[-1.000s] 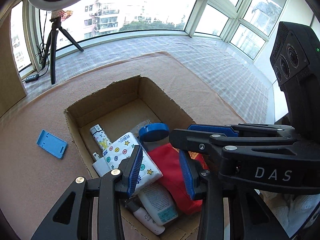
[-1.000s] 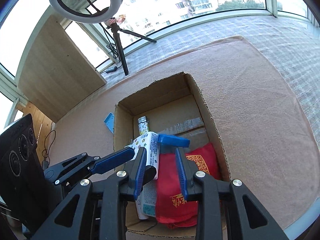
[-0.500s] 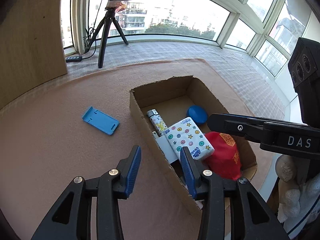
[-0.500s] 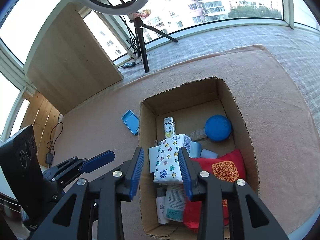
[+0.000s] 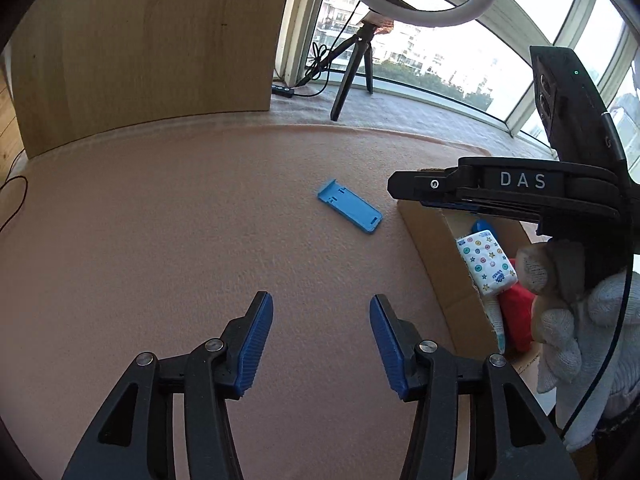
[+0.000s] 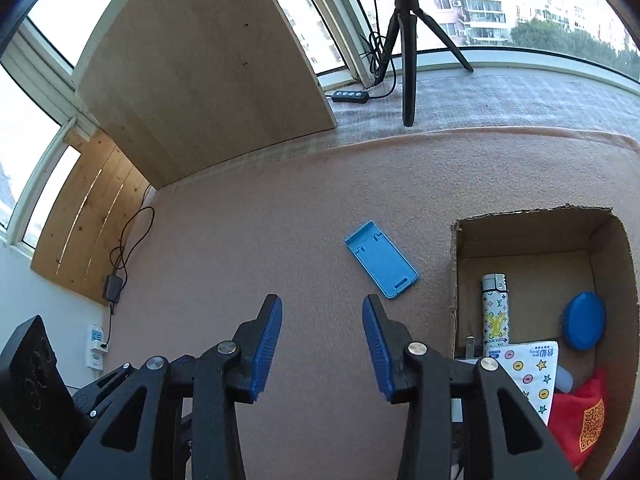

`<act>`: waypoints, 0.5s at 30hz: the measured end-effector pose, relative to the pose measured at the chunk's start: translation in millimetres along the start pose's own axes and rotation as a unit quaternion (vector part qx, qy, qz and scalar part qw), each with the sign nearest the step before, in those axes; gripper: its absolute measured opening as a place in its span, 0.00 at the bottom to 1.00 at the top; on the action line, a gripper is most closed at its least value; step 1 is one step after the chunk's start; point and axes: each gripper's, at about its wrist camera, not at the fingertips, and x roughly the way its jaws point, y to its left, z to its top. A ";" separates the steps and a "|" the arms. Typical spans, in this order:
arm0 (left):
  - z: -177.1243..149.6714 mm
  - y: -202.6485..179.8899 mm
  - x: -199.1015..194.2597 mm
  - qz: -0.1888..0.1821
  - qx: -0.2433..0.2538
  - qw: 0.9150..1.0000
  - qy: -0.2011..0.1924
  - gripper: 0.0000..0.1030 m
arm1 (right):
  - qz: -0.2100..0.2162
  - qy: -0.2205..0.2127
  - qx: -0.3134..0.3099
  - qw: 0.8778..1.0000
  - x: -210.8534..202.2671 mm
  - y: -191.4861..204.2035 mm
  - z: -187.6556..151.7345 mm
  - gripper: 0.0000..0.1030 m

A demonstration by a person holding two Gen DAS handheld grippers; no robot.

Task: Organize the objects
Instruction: 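Move the right gripper to the blue phone stand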

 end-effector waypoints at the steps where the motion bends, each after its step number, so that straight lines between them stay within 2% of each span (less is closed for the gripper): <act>1: -1.9 6.7 -3.4 0.003 -0.004 1.000 0.000 0.53 | -0.005 0.004 0.001 1.000 9.1 1.8 4.5 0.37; 7: -9.8 39.9 -15.2 0.015 -0.023 1.000 -0.001 0.53 | -0.016 0.038 0.042 0.998 57.4 -5.2 31.0 0.37; 13: -15.7 62.5 -21.4 0.024 -0.029 0.999 0.000 0.53 | -0.075 0.036 0.047 0.995 82.1 -9.1 49.4 0.38; 15: -16.9 69.7 -22.9 0.025 -0.032 0.999 0.000 0.53 | -0.083 0.037 0.053 0.994 88.2 -10.7 53.6 0.38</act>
